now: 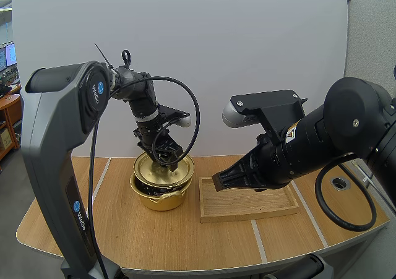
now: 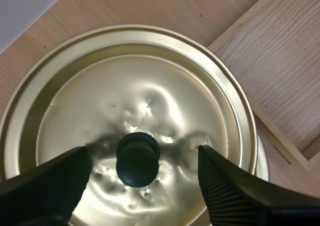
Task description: Open the pot, put the grape inside, and close it
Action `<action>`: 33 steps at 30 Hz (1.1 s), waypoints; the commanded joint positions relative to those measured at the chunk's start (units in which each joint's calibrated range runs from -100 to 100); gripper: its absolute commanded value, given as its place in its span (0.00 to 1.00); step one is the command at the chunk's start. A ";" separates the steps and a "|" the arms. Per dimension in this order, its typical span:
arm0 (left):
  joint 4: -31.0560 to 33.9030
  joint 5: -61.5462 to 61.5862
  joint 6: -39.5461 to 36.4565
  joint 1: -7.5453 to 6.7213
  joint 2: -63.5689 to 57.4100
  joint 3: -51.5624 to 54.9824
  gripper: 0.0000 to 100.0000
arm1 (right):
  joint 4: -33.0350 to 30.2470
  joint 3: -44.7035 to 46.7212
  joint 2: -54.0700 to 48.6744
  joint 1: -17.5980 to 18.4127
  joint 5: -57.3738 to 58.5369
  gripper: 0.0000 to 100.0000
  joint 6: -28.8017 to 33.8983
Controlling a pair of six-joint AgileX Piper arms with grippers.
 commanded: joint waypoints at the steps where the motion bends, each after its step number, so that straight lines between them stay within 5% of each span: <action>1: 0.19 0.75 -0.30 0.01 -3.53 -0.02 1.00 | 0.20 0.12 -0.65 -0.17 0.00 0.00 -0.30; 19: 3.93 5.82 0.00 0.01 -31.78 -6.98 1.00 | 0.20 0.12 -0.65 -0.17 0.00 0.00 -0.30; 33: 4.48 9.32 0.00 0.01 -37.80 -22.17 1.00 | 0.20 0.12 -0.65 -0.17 0.00 0.00 -0.30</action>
